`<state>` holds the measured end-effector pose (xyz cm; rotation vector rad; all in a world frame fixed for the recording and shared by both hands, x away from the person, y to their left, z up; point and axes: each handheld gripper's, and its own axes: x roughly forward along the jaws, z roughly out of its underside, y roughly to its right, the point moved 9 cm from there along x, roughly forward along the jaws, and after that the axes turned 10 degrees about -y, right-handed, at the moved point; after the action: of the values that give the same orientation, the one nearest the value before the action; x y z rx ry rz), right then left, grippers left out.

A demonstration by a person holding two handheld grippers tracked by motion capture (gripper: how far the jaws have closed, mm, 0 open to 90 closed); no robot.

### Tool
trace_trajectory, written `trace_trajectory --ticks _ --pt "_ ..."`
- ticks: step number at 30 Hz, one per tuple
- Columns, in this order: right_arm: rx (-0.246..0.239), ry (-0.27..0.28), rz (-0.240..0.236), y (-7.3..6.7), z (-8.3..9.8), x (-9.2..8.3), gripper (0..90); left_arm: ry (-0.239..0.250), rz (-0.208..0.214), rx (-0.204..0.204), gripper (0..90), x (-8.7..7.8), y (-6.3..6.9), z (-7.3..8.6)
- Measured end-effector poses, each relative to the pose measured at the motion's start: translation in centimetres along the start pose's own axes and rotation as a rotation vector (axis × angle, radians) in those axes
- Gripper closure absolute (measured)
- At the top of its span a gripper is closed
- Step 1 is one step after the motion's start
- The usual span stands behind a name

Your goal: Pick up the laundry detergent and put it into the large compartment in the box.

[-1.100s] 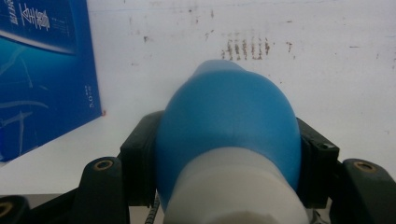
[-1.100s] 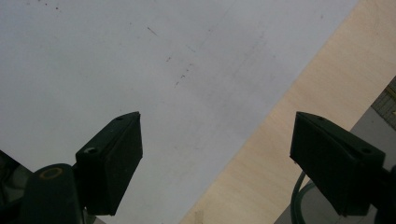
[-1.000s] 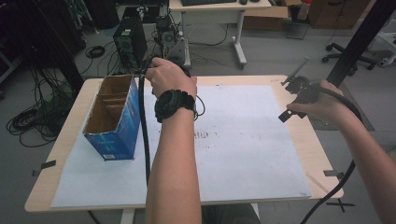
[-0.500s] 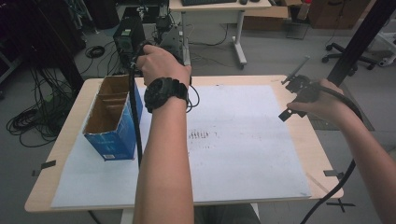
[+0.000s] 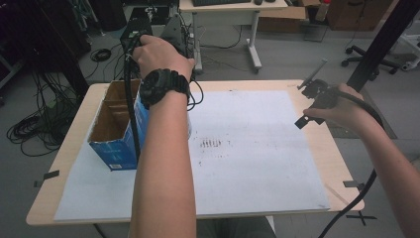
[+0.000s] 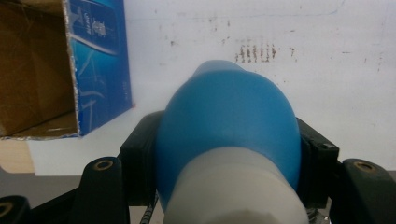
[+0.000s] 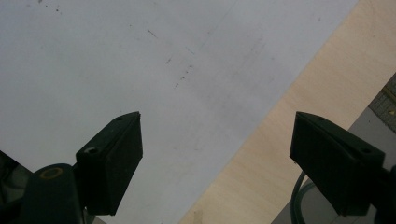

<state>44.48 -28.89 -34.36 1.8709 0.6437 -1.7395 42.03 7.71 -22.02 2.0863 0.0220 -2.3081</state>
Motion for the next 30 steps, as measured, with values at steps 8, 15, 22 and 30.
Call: trace_trajectory --ticks 8,15,22,30 --pt "0.002 -0.001 0.001 0.1 -0.1 0.0 17.5 -0.006 -0.006 0.002 37.7 -0.6 -0.5 -0.2" --pt "-0.001 -0.007 0.004 0.1 -0.1 0.1 17.5 -0.006 -0.004 0.002 37.7 -1.1 -1.4 -0.3" --pt "0.002 -0.008 0.003 0.2 -0.2 0.1 17.5 -0.009 -0.003 -0.007 37.7 -1.8 -2.8 -0.4" --pt "0.006 -0.011 0.003 0.2 -0.4 0.2 17.5 -0.007 -0.001 -0.012 37.7 -2.2 -3.8 -0.7"
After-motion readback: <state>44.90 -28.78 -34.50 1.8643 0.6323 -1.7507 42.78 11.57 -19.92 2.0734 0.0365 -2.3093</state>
